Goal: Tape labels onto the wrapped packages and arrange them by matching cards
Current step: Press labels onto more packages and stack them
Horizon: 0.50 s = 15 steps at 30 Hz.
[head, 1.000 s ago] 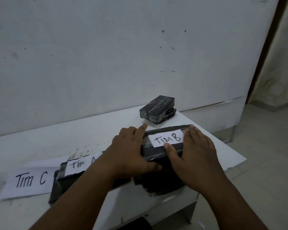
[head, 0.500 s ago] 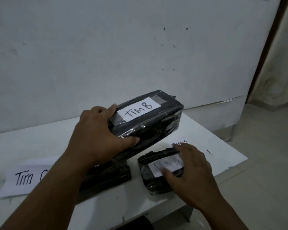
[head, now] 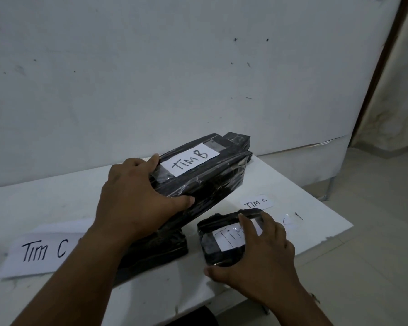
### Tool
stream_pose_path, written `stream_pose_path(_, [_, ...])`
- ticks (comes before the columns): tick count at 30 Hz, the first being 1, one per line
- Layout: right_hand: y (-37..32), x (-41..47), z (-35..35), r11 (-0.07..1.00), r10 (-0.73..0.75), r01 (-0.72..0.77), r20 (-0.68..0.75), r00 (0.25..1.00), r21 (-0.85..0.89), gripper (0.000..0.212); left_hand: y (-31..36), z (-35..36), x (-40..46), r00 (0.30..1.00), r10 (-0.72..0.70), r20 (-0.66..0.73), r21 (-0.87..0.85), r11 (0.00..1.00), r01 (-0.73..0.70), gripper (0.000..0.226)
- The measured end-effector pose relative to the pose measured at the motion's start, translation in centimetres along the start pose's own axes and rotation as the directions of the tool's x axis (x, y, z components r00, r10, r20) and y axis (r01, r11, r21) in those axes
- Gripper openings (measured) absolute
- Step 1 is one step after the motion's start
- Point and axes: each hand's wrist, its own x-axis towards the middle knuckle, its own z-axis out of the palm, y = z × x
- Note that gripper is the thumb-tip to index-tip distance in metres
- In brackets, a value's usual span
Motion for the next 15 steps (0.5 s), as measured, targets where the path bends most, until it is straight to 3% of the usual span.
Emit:
stream_pose_path(4, [0.4,0.2,-0.2,0.999,-0.045,0.045,-0.087,0.995,0.004,0.124,0.2,0.1,-0.2,1.000,-0.011,0.011,0.011,1.000,0.011,0.126])
stream_pose_path(15, [2.6,-0.1,-7.4,0.992,-0.090,0.107,-0.208,0.974,0.073,0.116,2.2,0.7,1.3,0.999,-0.038,0.001,0.018,0.999,0.038,0.120])
